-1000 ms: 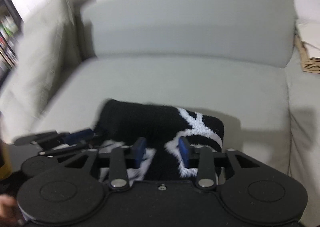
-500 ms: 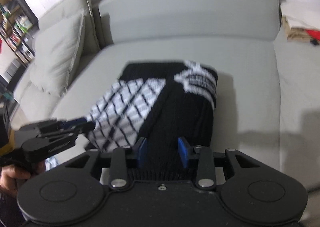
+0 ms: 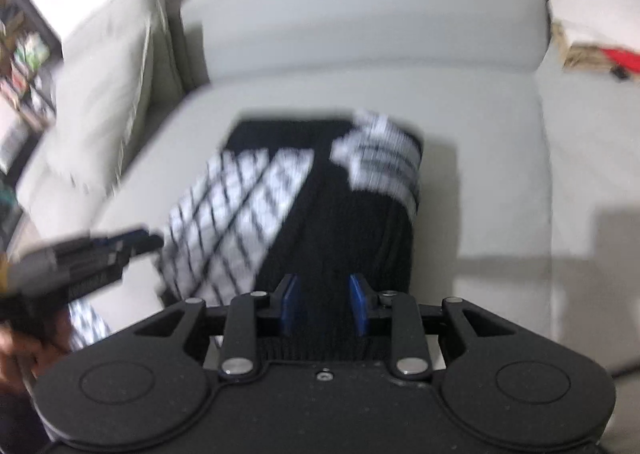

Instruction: Fold clothes

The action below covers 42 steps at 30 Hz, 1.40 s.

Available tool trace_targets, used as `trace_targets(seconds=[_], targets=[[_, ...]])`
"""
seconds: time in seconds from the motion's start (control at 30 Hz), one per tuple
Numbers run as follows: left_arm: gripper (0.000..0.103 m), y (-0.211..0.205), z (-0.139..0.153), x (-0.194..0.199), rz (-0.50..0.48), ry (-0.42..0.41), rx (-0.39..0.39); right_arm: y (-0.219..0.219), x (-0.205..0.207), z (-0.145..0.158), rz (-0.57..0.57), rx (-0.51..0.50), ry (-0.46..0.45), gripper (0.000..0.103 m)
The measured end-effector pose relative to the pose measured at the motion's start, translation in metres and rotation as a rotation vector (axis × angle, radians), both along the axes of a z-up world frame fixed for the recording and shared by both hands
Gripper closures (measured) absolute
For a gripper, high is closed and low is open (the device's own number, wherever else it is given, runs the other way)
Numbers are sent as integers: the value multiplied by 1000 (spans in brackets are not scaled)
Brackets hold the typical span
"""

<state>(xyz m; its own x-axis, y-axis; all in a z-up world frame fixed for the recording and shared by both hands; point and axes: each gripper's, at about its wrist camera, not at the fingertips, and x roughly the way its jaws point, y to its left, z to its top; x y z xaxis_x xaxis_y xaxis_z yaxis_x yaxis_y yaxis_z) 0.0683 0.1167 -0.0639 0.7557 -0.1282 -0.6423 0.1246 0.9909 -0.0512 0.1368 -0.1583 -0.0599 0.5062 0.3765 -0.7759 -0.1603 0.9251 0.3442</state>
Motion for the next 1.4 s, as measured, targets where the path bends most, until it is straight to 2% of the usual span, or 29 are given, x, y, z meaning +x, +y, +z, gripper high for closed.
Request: trace_targets(seconds=[0.07, 0.13, 0.23, 0.3, 0.43, 0.6, 0.67, 0.73, 0.77, 0.8, 0.97, 1.13, 1.27, 1.33, 1.4], targets=[[72, -5, 4, 16, 35, -25, 37, -6, 15, 9, -49, 23, -39, 75], [76, -10, -1, 36, 34, -9, 48, -5, 35, 5, -90, 42, -35, 75], [79, -13, -23, 65, -3, 64, 50, 11, 63, -16, -109, 42, -7, 75], [81, -12, -46, 78, -24, 140, 36, 22, 76, -35, -104, 12, 21, 76], [83, -16, -69, 82, -17, 154, 62, 44, 84, -61, -66, -88, 23, 76], [82, -17, -66, 86, 2, 179, 74, 59, 88, -64, -47, -160, 31, 75], [75, -21, -54, 80, 47, 179, 93, 58, 81, -51, -37, -158, 32, 73], [67, -23, -40, 65, 82, 180, 94, 49, 66, -35, -35, -110, 28, 69], [62, -24, -33, 55, 95, 180, 92, 43, 54, -26, -30, -68, 24, 60], [61, -24, -27, 46, 106, 183, 96, 37, 40, -18, -25, -37, 14, 48], [59, -28, -10, 3, 140, 204, 112, 30, -13, 8, 25, -33, -23, 33], [54, -32, 2, -28, 146, 174, 120, 21, -47, 14, 56, 17, -6, 29], [53, -39, 5, -41, 144, 152, 144, 24, -61, 2, 66, -17, -13, 29], [53, -43, 6, -43, 135, 148, 143, 26, -66, -4, 59, -18, -16, 29], [52, -46, 6, -45, 130, 139, 149, 25, -70, -8, 47, -10, -21, 34]])
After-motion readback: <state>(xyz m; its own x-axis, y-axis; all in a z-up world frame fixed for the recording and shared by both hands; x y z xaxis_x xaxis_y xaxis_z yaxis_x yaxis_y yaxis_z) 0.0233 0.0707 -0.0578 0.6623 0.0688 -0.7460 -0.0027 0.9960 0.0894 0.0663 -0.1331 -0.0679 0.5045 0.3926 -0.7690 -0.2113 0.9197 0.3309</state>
